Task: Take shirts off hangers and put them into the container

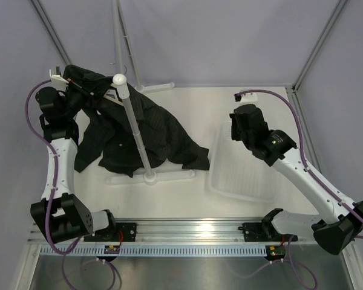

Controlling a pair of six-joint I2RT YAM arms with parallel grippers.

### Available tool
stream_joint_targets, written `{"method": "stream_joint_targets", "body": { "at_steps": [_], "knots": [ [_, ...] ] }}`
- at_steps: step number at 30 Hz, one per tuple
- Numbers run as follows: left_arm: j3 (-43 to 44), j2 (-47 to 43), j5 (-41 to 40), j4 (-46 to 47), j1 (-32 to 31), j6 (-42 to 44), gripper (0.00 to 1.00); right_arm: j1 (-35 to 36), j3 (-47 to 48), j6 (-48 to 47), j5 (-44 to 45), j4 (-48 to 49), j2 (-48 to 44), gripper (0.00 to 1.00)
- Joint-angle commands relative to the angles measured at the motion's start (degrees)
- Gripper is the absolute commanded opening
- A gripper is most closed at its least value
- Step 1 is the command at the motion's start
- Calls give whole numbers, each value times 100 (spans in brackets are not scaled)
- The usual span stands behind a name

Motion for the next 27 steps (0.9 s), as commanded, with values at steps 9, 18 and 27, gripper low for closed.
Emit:
{"method": "stream_joint_targets", "body": {
  "at_steps": [9, 18, 27],
  "knots": [
    [-95, -426, 22, 788, -87, -143, 0, -50, 985, -476, -3168, 899, 742, 99],
    [-402, -417, 188, 1113, -272, -319, 0, 125, 2989, -994, -5201, 962, 2289, 99],
    [-658, -444, 355, 1421, -369, -512, 0, 459, 4571, -1601, -5587, 390, 3609, 86]
  ]
}}
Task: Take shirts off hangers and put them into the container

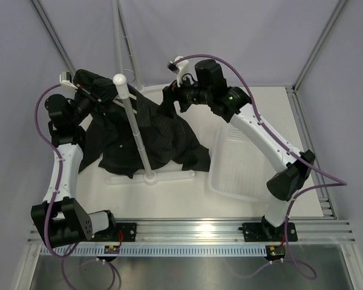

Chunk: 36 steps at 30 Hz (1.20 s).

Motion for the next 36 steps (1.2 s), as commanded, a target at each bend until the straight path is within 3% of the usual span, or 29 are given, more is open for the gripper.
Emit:
{"method": "stream_joint_targets", "body": {
  "at_steps": [1, 5, 13, 15, 17, 18, 19, 23, 27, 30, 36],
  "knots": [
    [-65, -216, 220, 656, -23, -196, 0, 97, 544, -390, -346, -344, 296, 84],
    [-127, -225, 238, 709, -67, -222, 0, 184, 816, -469, -539, -503, 586, 74],
    [-276, -208, 405, 1139, -181, -626, 0, 404, 1291, -575, -531, -696, 1193, 67],
    [-347, -234, 484, 1271, -190, -793, 0, 404, 1370, -575, -426, -652, 1281, 46],
    [-443, -252, 554, 1587, -181, -986, 0, 404, 1440, -558, -312, -644, 1351, 11],
    [-565, -295, 580, 1649, -181, -1152, 0, 396, 1502, -523, -128, -644, 1369, 0],
    [-636, -330, 581, 1710, -181, -1215, 0, 404, 1528, -470, -5, -652, 1360, 0],
    [-883, -664, 467, 1291, -181, -891, 66, 404, 1502, -312, 646, -731, 1115, 0],
    [-1102, -1182, 396, 657, -173, -355, 87, 396, 1432, -171, 1461, -933, 842, 0],
    [-1427, -1832, 265, 218, -173, -22, 93, 282, 1563, -39, 1745, -1135, 736, 0],
    [-858, -3131, -648, -2486, -181, 1946, 92, -17, 1915, 66, 2272, -1505, 648, 0]
  ]
}}
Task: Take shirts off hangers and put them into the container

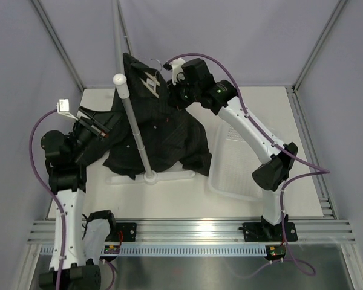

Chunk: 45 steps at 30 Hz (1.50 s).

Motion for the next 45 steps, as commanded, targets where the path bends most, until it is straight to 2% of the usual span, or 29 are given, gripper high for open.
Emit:
{"method": "stream_joint_targets", "body": {
  "at_steps": [1, 3, 4, 6, 7, 9, 10, 11, 13, 14, 17, 21, 22, 24, 26, 30, 33, 34, 36, 39, 40, 41, 44, 45],
  "knots": [
    [592, -612, -1043, -2194, -7, 1630, 90, -205, 396, 125, 718, -38, -626, 0],
    [943, -988, -1407, -2770, -7, 2359, 87, -240, 405, 125, 1097, -117, -846, 0],
    [1023, -1112, -1547, -3173, -7, 2581, 80, -276, 422, 160, 1185, -266, -925, 0],
    [1068, -1341, -1681, -3378, -7, 2951, 74, -320, 388, 292, 1527, -398, -1223, 0],
    [1059, -1508, -1576, -3571, -7, 3048, 62, -346, 361, 266, 1633, -538, -1346, 0],
    [981, -1649, -1295, -3599, -6, 3119, 54, -364, 204, 266, 1958, -645, -1741, 0],
    [884, -1824, -1181, -3608, -7, 3084, 46, -373, 133, 266, 1959, -723, -1882, 0],
    [796, -1930, -858, -3495, -7, 3049, 30, -407, 80, 266, 1968, -785, -2153, 0],
    [499, -2159, -505, -3031, -7, 2804, 13, -408, 10, 327, 1950, -1073, -2374, 0],
    [392, -2290, -16, -2749, -7, 2533, 7, -416, -8, 354, 1950, -1189, -2532, 0],
    [111, -2406, 858, -1677, -24, 1891, 6, -417, -183, 363, 1941, -1497, -2840, 0],
    [206, -2196, 1210, -955, -112, 1416, 16, -417, -587, 354, 2046, -1620, -3175, 0],
    [233, -2134, 1376, -510, -121, 1240, 19, -425, -675, 389, 2082, -1594, -3245, 0],
    [468, -1976, 1378, -356, -130, 1019, 25, -443, -904, 415, 2047, -1559, -3403, 0],
    [706, -1870, 1395, -382, -130, 966, 25, -469, -914, 451, 2047, -1585, -3430, 0],
    [1470, -1528, 1334, -259, -130, 781, 26, -469, -791, 503, 2047, -1629, -3413, 0],
    [2366, -940, 1281, -145, -130, 693, 29, -478, -536, 547, 2073, -1778, -3351, 0],
    [2839, -764, 1212, -49, -130, 667, 29, -478, -466, 573, 2082, -1874, -3316, 0],
    [3237, -272, 1158, 441, -130, 282, 31, -478, -202, 574, 2108, -1998, -3237, 0],
    [4247, 466, 1106, 760, -138, -167, 43, -478, 289, 565, 2161, -2279, -3088, 0],
    [4545, 660, 1036, 717, -156, -177, 44, -478, 430, 556, 2170, -2428, -3044, 0],
    [5088, 1010, 974, 638, -234, -90, 47, -487, 710, 539, 2196, -2499, -2948, 0],
    [5750, 1487, 755, 585, -638, 15, 51, -496, 1220, 530, 2179, -2815, -2745, 0],
    [5866, 1731, 623, 358, -1014, 182, 51, -487, 1283, 538, 2170, -2851, -2727, 0]
  ]
}}
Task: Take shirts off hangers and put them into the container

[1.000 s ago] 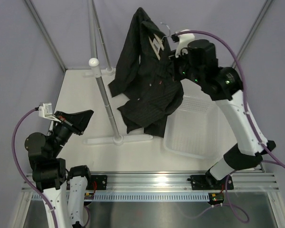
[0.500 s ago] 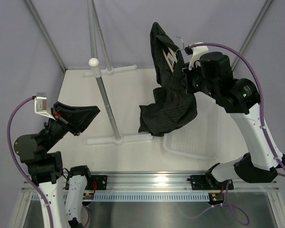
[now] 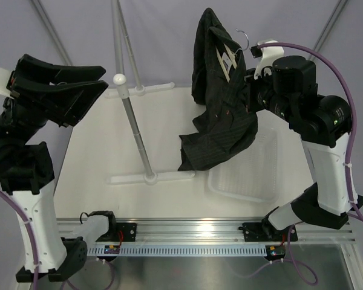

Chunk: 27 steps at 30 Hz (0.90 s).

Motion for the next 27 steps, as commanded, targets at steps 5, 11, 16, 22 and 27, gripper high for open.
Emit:
{"method": "stream_joint_targets", "body": {
  "at_steps": [5, 11, 16, 22, 27],
  "knots": [
    [1808, 1630, -1586, -2079, -2790, 2409, 51, -50, 429, -19, 65, -42, -15, 0],
    [2884, 2810, -3203, -3400, -4575, 3965, 48, -199, -79, -54, 249, 10, -331, 0],
    [2085, 2854, -4677, -3260, -5288, 4765, 51, -454, -378, -80, 49, -191, -560, 0],
    [1136, 2881, -6270, -2673, -6343, 6398, 58, -1077, -1509, -273, -1224, -420, -1103, 0],
    [-24, 2802, -7159, -1557, -6915, 8018, 63, -1192, -2268, -108, -2000, -420, -1553, 0]
  ]
}}
